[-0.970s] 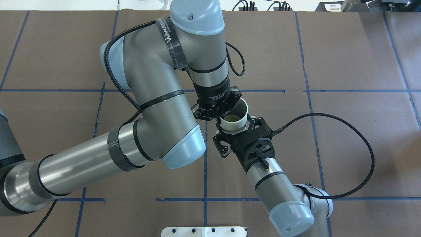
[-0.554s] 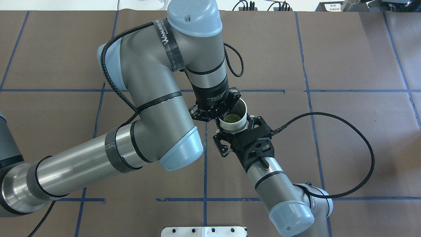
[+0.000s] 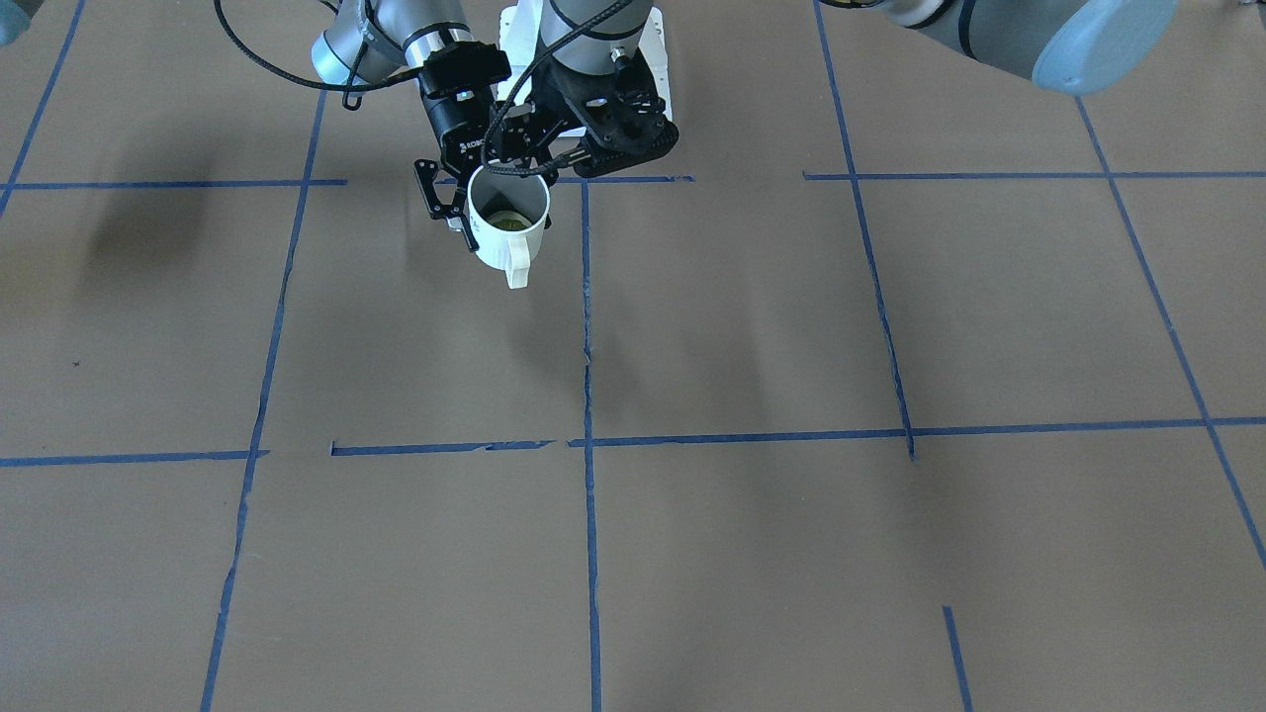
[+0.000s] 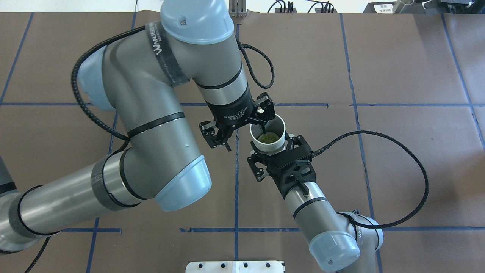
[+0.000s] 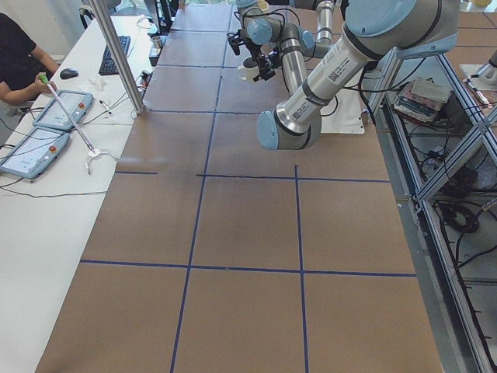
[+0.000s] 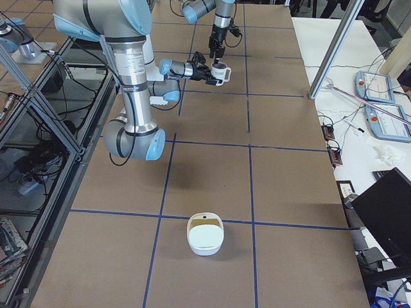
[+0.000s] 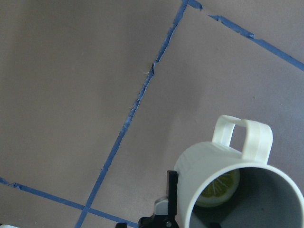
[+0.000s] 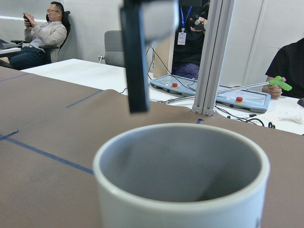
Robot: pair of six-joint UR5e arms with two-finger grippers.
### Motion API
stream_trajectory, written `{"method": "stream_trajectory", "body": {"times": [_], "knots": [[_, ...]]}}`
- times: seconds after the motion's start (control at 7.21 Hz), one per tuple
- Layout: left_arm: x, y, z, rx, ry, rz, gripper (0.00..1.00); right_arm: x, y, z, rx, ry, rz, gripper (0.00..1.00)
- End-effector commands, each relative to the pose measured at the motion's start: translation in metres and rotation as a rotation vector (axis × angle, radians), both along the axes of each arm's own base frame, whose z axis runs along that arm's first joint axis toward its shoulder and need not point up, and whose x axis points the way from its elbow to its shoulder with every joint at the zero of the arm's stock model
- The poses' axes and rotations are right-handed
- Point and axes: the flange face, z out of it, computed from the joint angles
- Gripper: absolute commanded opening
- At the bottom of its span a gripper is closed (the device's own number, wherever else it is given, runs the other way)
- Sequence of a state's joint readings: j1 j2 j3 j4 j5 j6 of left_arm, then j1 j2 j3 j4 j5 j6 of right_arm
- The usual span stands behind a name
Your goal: Left arm hands cup to right arm to dump lemon
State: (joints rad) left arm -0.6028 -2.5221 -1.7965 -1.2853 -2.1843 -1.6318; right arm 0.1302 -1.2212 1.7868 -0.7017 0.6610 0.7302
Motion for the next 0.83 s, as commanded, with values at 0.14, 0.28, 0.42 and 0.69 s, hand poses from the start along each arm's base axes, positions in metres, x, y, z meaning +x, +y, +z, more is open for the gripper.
{"method": "stream_trajectory", "body": {"times": [0.14, 0.28, 0.42, 0.69], "knots": [[-0.033, -0.007, 0.005, 0.05, 0.007, -0.077, 1.0, 0.04, -0.004, 0.037, 0.005, -0.005, 0.107, 0.21], [-0.034, -0.013, 0.019, 0.048, -0.009, -0.083, 1.0, 0.076, 0.0, 0.085, -0.014, -0.092, 0.114, 0.14], [-0.034, -0.017, 0.03, 0.052, -0.03, -0.102, 1.0, 0.117, -0.005, 0.126, -0.015, -0.128, 0.134, 0.07], [-0.031, -0.024, 0.064, 0.068, -0.061, -0.13, 1.0, 0.205, -0.009, 0.209, -0.06, -0.145, 0.17, 0.05]]}}
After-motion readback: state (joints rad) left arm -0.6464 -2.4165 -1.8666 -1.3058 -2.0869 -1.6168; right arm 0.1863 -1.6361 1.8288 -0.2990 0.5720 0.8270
